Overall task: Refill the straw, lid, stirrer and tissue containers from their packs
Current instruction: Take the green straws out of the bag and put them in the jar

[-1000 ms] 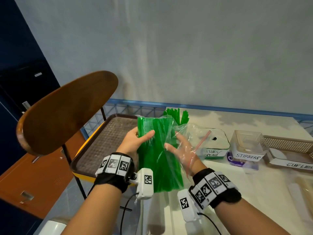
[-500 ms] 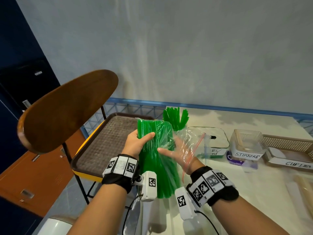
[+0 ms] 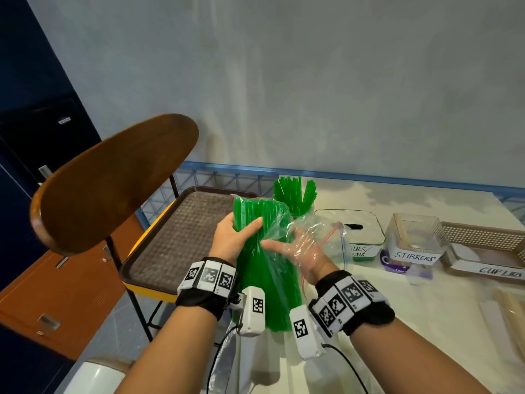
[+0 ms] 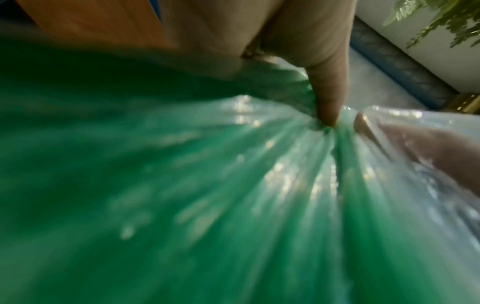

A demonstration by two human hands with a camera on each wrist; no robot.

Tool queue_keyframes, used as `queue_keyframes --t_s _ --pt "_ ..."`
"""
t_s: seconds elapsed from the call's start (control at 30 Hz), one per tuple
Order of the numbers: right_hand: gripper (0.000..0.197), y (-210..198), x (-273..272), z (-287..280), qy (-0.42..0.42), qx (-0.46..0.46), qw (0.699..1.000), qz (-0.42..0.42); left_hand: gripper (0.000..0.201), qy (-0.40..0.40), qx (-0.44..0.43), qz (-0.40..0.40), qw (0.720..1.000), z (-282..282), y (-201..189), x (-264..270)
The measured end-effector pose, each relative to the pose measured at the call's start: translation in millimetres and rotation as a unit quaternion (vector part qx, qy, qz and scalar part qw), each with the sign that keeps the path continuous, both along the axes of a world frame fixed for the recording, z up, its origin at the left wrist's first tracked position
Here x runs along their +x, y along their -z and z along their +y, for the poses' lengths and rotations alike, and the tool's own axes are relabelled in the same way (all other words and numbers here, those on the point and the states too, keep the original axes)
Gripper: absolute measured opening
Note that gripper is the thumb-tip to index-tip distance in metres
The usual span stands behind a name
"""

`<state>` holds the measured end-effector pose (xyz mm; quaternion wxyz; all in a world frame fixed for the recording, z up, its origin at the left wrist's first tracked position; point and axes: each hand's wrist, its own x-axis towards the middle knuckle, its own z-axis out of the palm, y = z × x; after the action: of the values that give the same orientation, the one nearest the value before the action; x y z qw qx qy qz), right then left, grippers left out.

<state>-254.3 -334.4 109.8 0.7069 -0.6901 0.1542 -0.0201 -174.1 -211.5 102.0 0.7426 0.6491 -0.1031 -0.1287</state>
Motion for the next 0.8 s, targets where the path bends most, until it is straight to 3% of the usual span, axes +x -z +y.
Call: queue_keyframes --t_s 0.1,0.17,0.23,0.33,0.4,0.5,0.67,0.73,0.8 --pt "0.038 -9.5 -11.1 7.7 -0.022 -0.031 0.999 -0.010 0.009 -0.045 -0.017 -0.005 0.999 -1.2 0.4 5.1" --pt "0.056 -9.5 -14.5 8.9 -0.074 -0.044 0.996 0.005 0.009 -0.064 -0.008 -0.023 0.998 0.2 1.6 8.0" --pt "0.062 -3.7 -12.8 8.0 -0.089 -0.025 0.995 0.024 0.009 -0.052 0.003 -0.027 0.998 -0.7 2.1 5.9" --pt "0.035 1.5 -4.8 5.8 -0.036 0.033 0.998 0.048 0.011 -0.038 0.022 -0.044 0.998 -5.1 1.5 2.2" --pt "0.033 2.5 -0.2 5.4 -0.025 0.042 0.997 0.055 0.013 -0.047 0.043 -0.070 0.995 -4.7 -0.7 5.0" --pt "0.079 -0.1 3.1 1.6 0.001 0.021 0.998 0.053 0.011 -0.062 0.050 -0.068 0.995 0.0 -3.8 14.0" --pt "0.093 0.4 4.9 -3.0 -0.026 0.053 0.996 0.060 0.012 -0.074 0.044 -0.062 0.994 1.1 -4.5 16.6" --pt "0.089 2.1 6.3 -5.3 -0.016 0.071 0.995 0.065 0.012 -0.036 0.036 -0.045 0.998 1.9 -3.9 16.3" --pt "0.075 -2.5 6.8 -7.3 0.020 0.093 0.994 0.063 0.019 0.059 0.070 -0.023 0.996 2.3 -0.4 15.0"
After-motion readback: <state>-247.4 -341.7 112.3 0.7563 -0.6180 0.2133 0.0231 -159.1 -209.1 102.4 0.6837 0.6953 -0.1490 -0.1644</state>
